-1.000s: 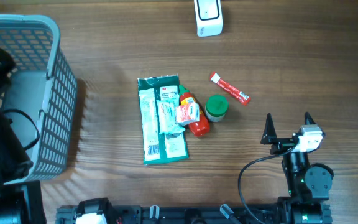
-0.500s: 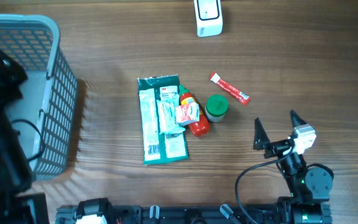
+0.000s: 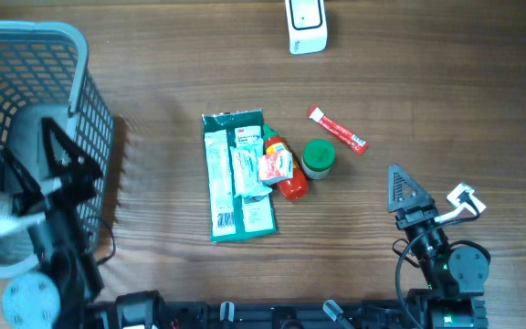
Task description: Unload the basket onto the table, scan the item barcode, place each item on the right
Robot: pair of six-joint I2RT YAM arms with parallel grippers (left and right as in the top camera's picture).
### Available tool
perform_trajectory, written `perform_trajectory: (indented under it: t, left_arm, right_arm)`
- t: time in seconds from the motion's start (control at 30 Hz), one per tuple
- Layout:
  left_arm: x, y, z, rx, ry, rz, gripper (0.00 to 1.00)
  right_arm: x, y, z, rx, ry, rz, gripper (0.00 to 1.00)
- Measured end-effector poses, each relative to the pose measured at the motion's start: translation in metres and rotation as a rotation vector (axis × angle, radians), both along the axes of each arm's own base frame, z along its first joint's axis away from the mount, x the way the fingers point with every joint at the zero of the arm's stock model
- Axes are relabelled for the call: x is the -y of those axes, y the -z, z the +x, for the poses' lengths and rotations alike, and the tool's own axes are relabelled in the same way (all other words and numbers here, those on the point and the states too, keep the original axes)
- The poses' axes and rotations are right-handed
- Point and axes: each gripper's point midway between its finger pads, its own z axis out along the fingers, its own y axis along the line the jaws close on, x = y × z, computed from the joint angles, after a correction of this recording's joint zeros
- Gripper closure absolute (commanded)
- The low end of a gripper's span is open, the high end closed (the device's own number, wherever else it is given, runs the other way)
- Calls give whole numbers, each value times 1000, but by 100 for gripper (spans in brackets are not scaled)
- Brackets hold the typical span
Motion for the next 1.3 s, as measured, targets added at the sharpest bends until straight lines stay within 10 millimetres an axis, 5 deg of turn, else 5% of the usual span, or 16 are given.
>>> perform_trajectory:
  t: [0.27, 0.4, 0.67, 0.9, 1.3]
  left_arm:
    - [9, 22, -25, 55, 44, -34, 0]
    - [-7, 21, -36, 73, -56, -67, 0]
    - [-26, 46, -38, -19, -177, -108, 0]
    - [-28, 88, -33, -201, -196, -112, 0]
    - [-28, 88, -64, -149, -208, -115, 0]
  right_arm:
    - [-13, -1, -5, 17, -82, -34, 1]
    - [-16, 5, -10, -48, -101, -96, 1]
    - [-12, -3, -14, -150, -99, -222, 0]
    - [-35, -1, -16, -189, -240, -147, 0]
    - [-39, 7, -21, -285, -280, -138, 1]
